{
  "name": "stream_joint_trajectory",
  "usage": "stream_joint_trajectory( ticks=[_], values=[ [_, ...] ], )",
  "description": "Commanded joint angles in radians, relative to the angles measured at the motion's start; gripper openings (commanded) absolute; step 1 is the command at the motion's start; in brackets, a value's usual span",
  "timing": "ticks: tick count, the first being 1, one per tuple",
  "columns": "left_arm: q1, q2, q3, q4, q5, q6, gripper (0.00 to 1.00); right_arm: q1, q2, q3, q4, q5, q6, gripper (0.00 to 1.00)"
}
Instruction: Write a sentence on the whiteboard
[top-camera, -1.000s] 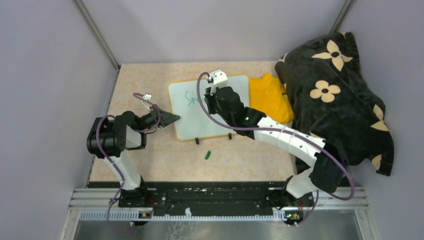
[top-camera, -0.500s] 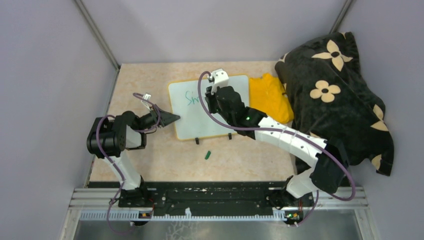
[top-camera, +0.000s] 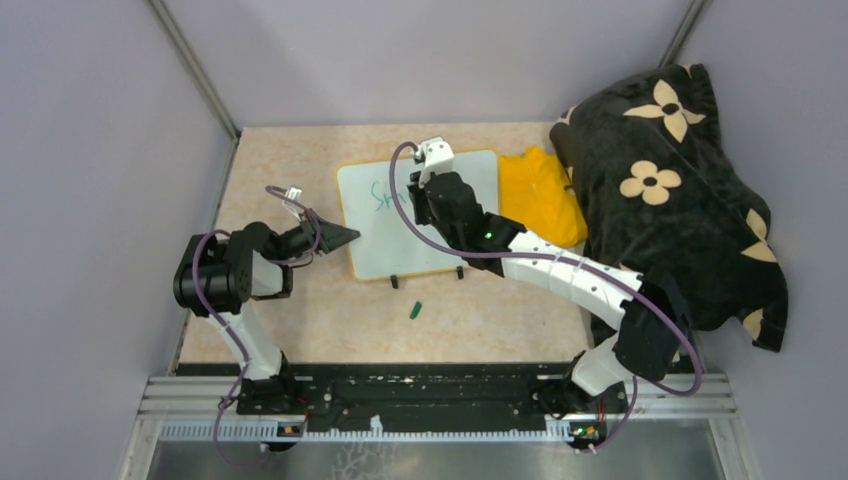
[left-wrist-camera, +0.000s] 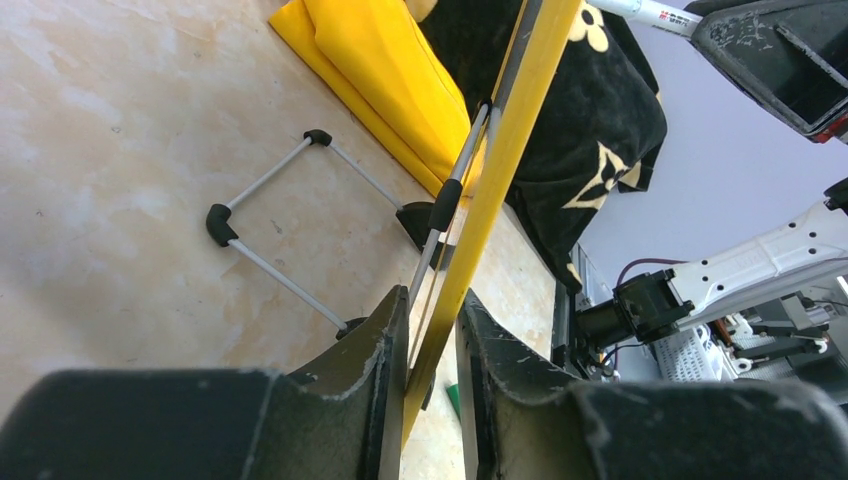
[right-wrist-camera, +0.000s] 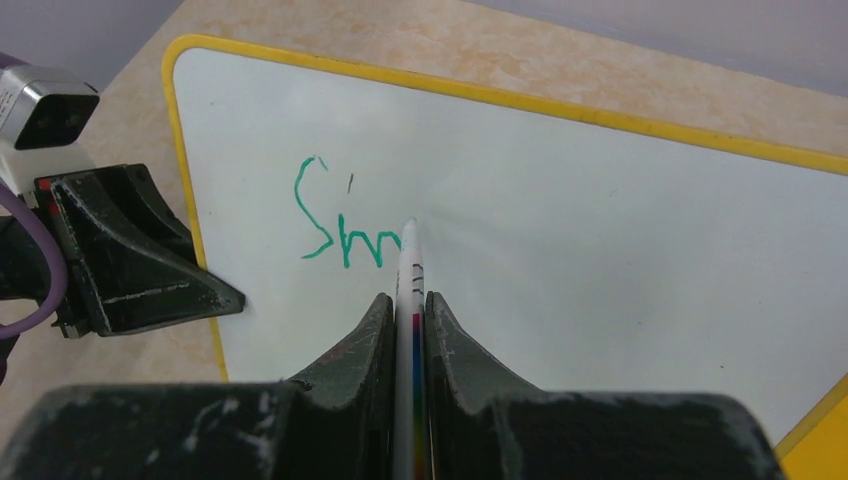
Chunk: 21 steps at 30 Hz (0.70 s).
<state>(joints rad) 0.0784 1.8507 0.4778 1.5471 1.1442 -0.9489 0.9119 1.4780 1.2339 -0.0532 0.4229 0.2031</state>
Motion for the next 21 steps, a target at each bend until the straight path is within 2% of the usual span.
stream_joint_trajectory(
  ticks=[1, 8, 16, 21],
  values=[
    [-0.001, -0.008, 0.001, 0.21, 0.005, 0.013, 0.28, -0.007, 0.001, 0.048, 0.086, 0.034, 0.009, 0.0],
    [-0.002, -0.008, 0.002, 0.207, 0.005, 0.015, 0.24, -0.007, 0.009, 0.047, 0.076, 0.047, 0.007, 0.0],
    [0.0, -0.008, 0.002, 0.209, 0.005, 0.015, 0.13, -0.008, -0.003, 0.012, 0.072, 0.039, 0.01, 0.0],
    [-0.002, -0.008, 0.002, 0.21, 0.006, 0.013, 0.14, -0.008, -0.004, -0.004, 0.07, 0.029, 0.018, 0.0]
  ],
)
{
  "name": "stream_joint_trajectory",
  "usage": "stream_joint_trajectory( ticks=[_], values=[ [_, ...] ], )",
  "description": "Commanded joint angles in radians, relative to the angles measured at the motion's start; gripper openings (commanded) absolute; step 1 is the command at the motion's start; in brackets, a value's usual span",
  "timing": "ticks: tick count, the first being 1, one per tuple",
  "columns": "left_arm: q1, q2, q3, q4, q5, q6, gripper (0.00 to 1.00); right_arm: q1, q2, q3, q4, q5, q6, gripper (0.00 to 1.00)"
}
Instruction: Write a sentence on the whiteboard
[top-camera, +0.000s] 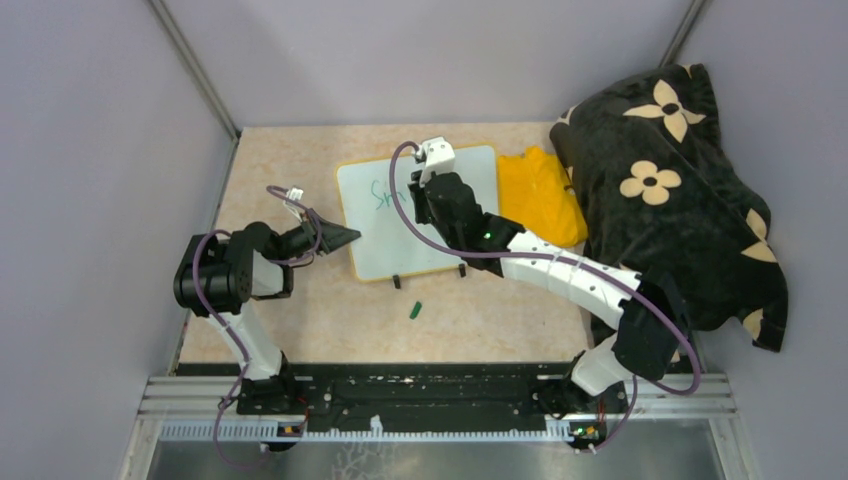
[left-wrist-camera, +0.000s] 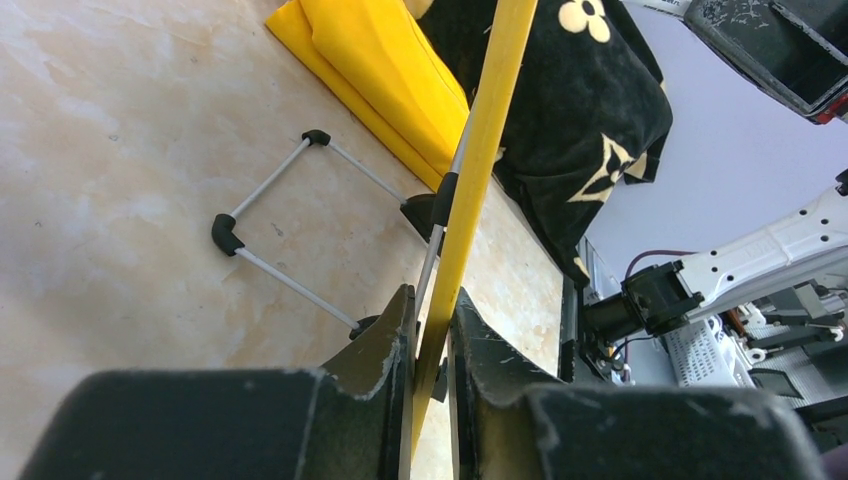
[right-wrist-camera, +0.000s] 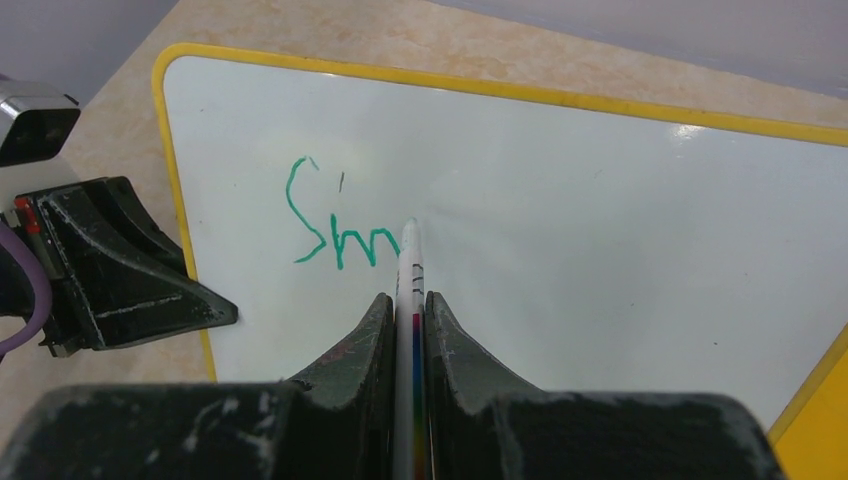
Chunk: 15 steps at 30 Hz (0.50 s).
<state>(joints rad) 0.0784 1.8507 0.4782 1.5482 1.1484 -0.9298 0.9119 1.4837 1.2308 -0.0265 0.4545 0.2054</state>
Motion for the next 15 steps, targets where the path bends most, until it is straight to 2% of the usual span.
stream_joint_trajectory(
  ticks=[1, 3, 5, 15],
  values=[
    [-0.001, -0.007, 0.002, 0.209, 0.003, -0.008, 0.2, -0.008, -0.01, -0.002, 0.043, -0.005, 0.017, 0.0],
    [-0.002, -0.008, 0.003, 0.208, 0.003, -0.013, 0.37, -0.008, -0.011, -0.005, 0.043, -0.007, 0.018, 0.0],
    [-0.002, -0.008, 0.004, 0.209, 0.002, -0.017, 0.43, -0.008, -0.013, -0.005, 0.043, -0.011, 0.019, 0.0],
    [-0.001, -0.007, 0.008, 0.209, 0.002, -0.024, 0.4, -0.008, -0.017, -0.018, 0.041, -0.032, 0.021, 0.0]
  ],
)
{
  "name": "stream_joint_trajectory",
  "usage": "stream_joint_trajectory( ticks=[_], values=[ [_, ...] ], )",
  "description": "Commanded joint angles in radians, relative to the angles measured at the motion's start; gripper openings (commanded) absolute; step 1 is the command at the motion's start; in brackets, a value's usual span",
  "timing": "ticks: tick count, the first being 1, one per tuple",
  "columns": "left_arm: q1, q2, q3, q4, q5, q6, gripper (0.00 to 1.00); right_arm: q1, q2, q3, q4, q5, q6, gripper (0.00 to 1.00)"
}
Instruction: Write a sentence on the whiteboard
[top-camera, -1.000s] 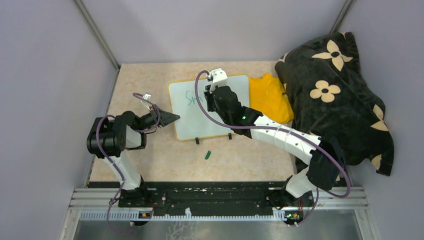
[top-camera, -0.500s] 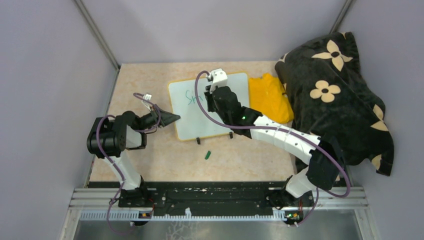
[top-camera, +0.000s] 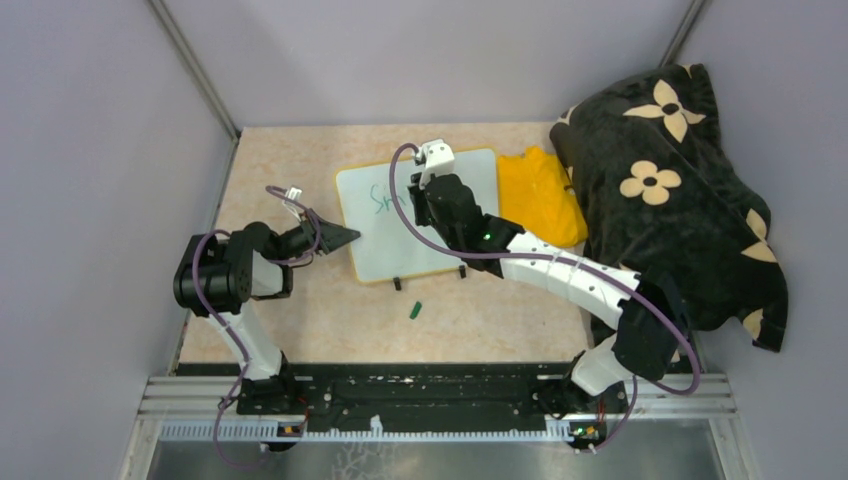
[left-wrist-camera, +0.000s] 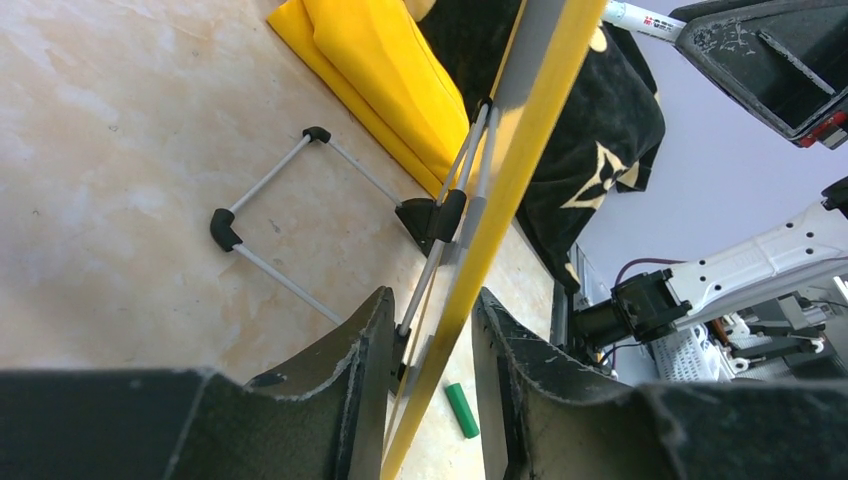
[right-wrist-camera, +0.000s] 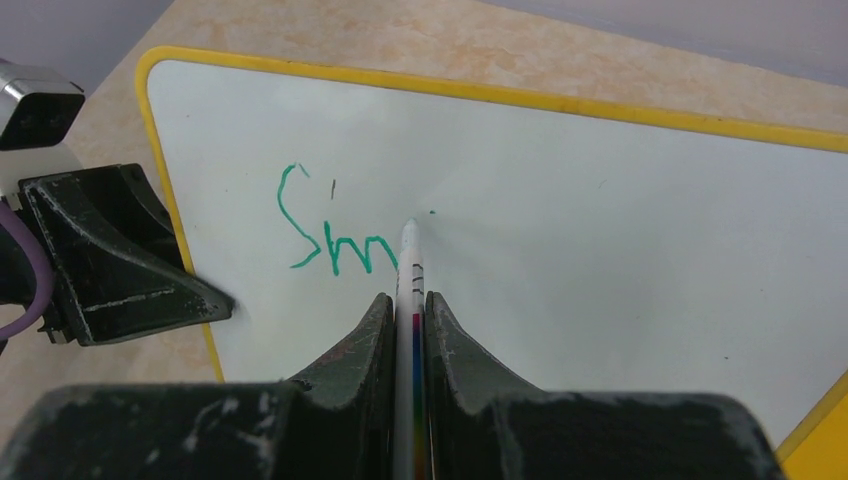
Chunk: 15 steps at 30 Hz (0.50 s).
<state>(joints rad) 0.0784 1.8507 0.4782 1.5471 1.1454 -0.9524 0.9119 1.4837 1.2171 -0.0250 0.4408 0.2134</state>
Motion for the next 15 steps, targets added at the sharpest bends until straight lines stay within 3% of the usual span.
stream_joint_trajectory(
  ticks=[1, 15],
  values=[
    [-0.002, -0.007, 0.007, 0.211, 0.004, -0.002, 0.4, -0.007, -0.017, -0.005, 0.037, -0.019, 0.013, 0.0],
    [-0.002, -0.004, 0.01, 0.204, 0.006, -0.003, 0.32, -0.008, -0.03, -0.035, 0.036, -0.01, 0.022, 0.0]
  ],
)
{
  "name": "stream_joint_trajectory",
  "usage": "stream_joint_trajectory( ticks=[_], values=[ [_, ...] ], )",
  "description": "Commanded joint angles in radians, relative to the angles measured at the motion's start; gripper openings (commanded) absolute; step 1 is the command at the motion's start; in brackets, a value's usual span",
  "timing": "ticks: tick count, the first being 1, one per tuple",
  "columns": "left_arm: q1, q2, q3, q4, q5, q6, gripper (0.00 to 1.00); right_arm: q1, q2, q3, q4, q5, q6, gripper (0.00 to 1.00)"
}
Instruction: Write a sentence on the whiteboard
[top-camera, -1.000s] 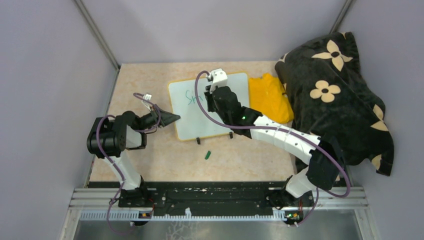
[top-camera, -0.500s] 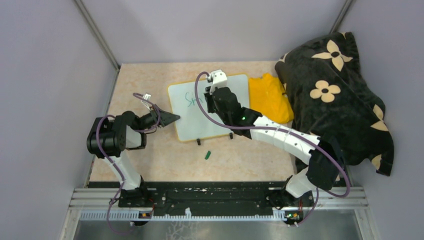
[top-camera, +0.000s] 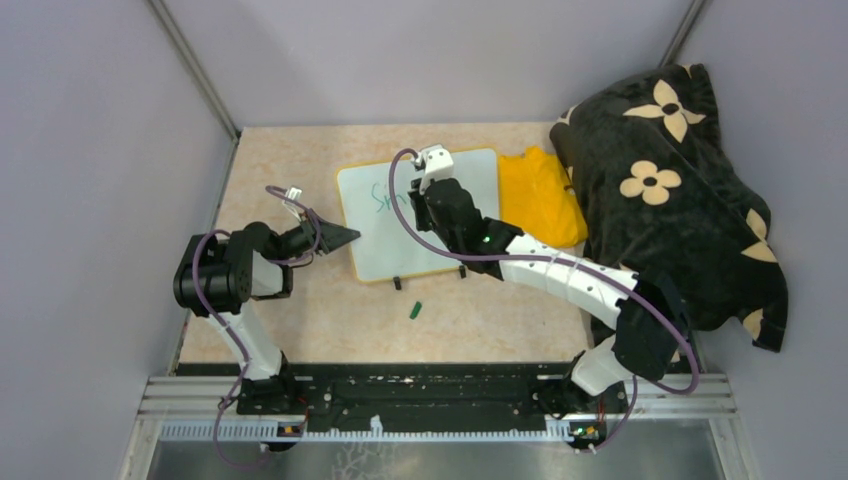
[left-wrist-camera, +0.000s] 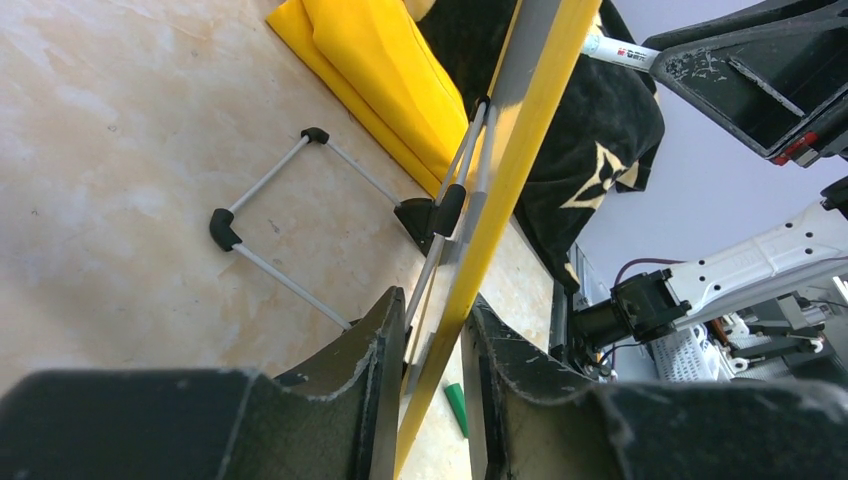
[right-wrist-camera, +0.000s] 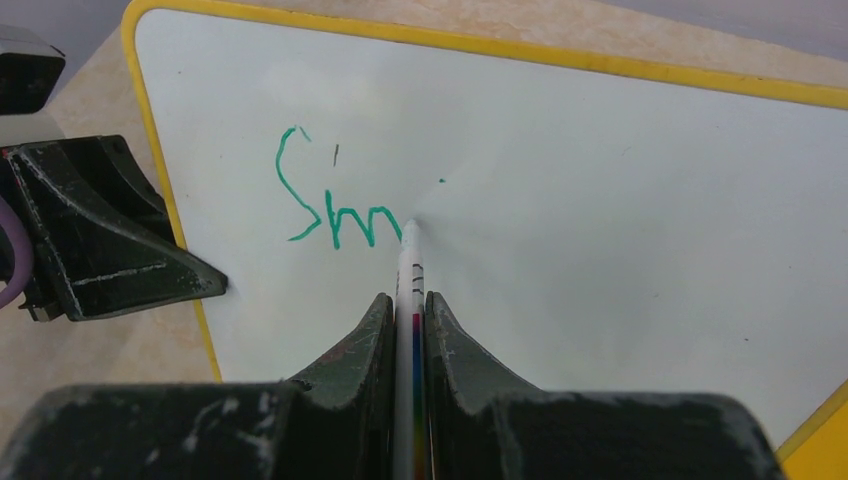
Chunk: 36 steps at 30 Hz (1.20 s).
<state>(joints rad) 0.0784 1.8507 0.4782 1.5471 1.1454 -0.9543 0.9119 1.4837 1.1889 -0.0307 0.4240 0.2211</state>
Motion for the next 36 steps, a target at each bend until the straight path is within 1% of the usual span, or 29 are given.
stream_joint_trajectory(
  ticks=[1, 10, 23, 31, 36],
  values=[
    [-0.001, -0.004, 0.01, 0.204, 0.007, 0.0, 0.32, -0.008, -0.032, -0.008, 0.044, 0.01, 0.015, 0.0],
    [-0.002, -0.003, 0.009, 0.201, 0.007, 0.0, 0.26, -0.011, -0.047, -0.012, 0.07, 0.035, 0.009, 0.0],
    [-0.002, -0.002, 0.011, 0.2, 0.007, -0.001, 0.21, -0.024, -0.024, 0.006, 0.067, 0.029, 0.007, 0.0],
    [-0.002, -0.003, 0.011, 0.202, 0.007, -0.003, 0.13, -0.025, -0.024, -0.013, 0.043, 0.018, 0.019, 0.0],
    [-0.002, -0.004, 0.011, 0.202, 0.005, -0.003, 0.11, -0.024, -0.035, -0.037, 0.037, 0.011, 0.024, 0.0]
  ],
)
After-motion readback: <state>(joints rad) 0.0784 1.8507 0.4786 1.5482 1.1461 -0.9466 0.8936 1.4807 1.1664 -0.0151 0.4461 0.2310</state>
